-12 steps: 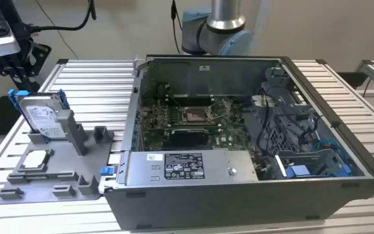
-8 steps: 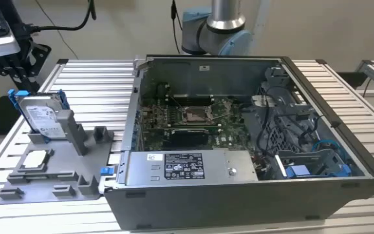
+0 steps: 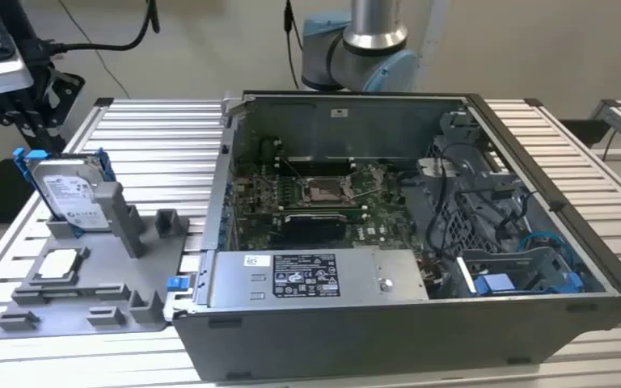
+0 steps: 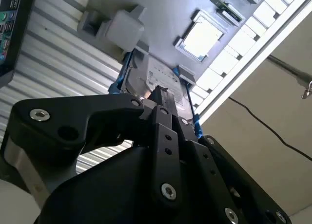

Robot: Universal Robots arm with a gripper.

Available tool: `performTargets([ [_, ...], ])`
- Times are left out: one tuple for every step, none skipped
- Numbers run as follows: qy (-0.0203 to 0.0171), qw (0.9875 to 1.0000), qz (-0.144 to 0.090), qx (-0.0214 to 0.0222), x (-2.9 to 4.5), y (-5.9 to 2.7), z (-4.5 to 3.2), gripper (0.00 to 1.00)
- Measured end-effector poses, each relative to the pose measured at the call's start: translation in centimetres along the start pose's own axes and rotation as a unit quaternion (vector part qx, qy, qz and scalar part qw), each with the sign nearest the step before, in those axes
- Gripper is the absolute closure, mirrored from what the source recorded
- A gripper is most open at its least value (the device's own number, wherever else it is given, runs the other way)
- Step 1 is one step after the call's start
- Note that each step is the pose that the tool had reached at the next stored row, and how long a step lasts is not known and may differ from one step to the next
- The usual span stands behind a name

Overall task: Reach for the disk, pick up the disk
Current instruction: 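Reach for the disk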

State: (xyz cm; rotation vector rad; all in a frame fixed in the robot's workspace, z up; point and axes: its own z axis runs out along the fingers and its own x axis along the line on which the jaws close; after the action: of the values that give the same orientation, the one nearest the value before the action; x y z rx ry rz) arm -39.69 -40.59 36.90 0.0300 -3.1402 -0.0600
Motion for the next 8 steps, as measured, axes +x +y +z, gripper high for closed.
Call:
performTargets([
  [0.0,1.0,0.0,0.0,0.0,0.0,0.0,1.0],
  [0.0,1.0,0.0,0.0,0.01,0.02,0.0,1.0],
  [0.0,1.0,0.0,-0.0001,0.02,0.16,0.01,1.0],
  [0.0,1.0,0.0,-0.0001,0.02,0.44,0.03,1.0],
  [0.0,1.0,0.0,0.0,0.0,0.8,0.05,1.0],
  [0.0,1.0,0.0,0.0,0.0,1.25,0.09,1.0],
  [0.0,1.0,0.0,0.0,0.03,1.7,0.13,1.0],
  [0.0,1.0,0.0,0.0,0.09,2.15,0.17,1.0],
])
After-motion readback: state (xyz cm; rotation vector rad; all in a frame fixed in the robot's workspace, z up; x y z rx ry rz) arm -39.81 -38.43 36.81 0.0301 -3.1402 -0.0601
